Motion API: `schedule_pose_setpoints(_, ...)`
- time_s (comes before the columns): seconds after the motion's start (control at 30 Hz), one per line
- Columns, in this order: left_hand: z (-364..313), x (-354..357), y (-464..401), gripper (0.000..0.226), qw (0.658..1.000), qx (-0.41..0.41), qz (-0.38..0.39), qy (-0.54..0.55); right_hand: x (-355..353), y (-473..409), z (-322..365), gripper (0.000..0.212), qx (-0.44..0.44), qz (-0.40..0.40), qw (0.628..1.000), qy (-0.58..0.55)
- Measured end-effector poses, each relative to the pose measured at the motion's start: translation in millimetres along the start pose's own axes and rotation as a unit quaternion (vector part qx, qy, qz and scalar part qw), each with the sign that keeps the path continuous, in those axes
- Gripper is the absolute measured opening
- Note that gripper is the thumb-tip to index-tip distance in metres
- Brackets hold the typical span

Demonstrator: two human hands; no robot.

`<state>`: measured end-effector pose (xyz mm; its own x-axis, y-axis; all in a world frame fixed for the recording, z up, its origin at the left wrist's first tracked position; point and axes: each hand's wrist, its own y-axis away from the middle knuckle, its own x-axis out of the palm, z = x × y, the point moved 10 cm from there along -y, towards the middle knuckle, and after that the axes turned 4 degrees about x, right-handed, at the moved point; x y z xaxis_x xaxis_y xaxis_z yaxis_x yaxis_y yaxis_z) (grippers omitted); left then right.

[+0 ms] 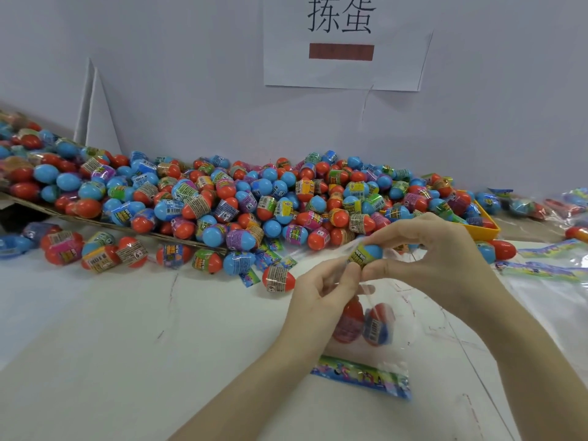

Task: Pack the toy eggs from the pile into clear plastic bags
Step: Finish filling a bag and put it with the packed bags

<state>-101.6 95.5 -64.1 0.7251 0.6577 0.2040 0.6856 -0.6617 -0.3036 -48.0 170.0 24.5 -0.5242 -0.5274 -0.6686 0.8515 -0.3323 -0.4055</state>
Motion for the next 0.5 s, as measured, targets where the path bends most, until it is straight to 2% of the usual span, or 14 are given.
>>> schedule_pose_setpoints(0.1, 6.0, -1.2, -1.1, 0.022, 0.999, -0.031, 0.009, 0.031, 1.1, -0.5, -2.4, 0.034, -0.002, -0.016, 1.000, 0.010)
schedule_pose_setpoints(0.23, 10.5, 1.1, -1.2, 0.037, 0.995, -0.062, 0.038, 0.062, 11.6, -2.5, -8.1, 0.031, 0.001, 0.017, 0.999, 0.029)
schedule_pose_setpoints(0.4, 17.1, -1.1, -2.7, 0.023, 0.991, -0.095, 0.027, 0.092, 34.4, 0.3, -11.8, 0.022, -0.001, 0.099, 0.991, 0.095)
schedule_pose_setpoints(0.5, 24.5, -3.6, -2.7, 0.017, 0.991, -0.112, 0.012, 0.076, 41.6, 1.1, -15.1, 0.029, 0.012, 0.117, 0.988, 0.105)
